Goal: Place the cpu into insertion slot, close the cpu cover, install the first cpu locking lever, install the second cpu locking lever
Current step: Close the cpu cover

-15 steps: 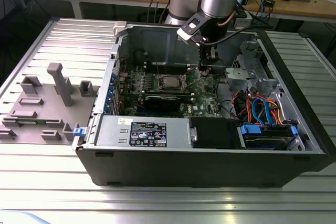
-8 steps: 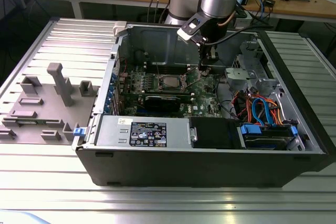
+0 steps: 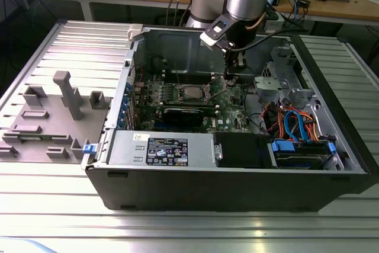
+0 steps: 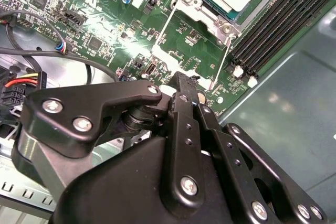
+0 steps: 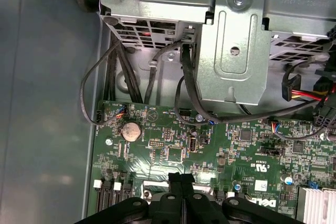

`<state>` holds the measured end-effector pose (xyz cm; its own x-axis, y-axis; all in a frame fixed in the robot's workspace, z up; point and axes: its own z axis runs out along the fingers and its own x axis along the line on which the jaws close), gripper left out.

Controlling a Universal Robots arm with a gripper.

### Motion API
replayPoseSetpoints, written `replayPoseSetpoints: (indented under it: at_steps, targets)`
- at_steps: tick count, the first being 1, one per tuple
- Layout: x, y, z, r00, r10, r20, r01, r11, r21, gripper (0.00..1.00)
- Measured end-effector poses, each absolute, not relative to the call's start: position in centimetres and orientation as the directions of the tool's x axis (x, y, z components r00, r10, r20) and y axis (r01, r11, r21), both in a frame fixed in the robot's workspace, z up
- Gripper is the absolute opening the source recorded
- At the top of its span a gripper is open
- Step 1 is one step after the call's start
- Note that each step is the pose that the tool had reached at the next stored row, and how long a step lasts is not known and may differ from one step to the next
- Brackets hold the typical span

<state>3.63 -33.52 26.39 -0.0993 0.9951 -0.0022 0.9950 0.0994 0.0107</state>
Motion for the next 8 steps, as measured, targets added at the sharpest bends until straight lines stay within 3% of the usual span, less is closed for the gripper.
replayPoseSetpoints:
  at_steps: [8]
  targets:
    - [3.63, -33.52, 26.39, -0.107, 0.994, -0.002, 0.994, 0.107, 0.011, 0.11]
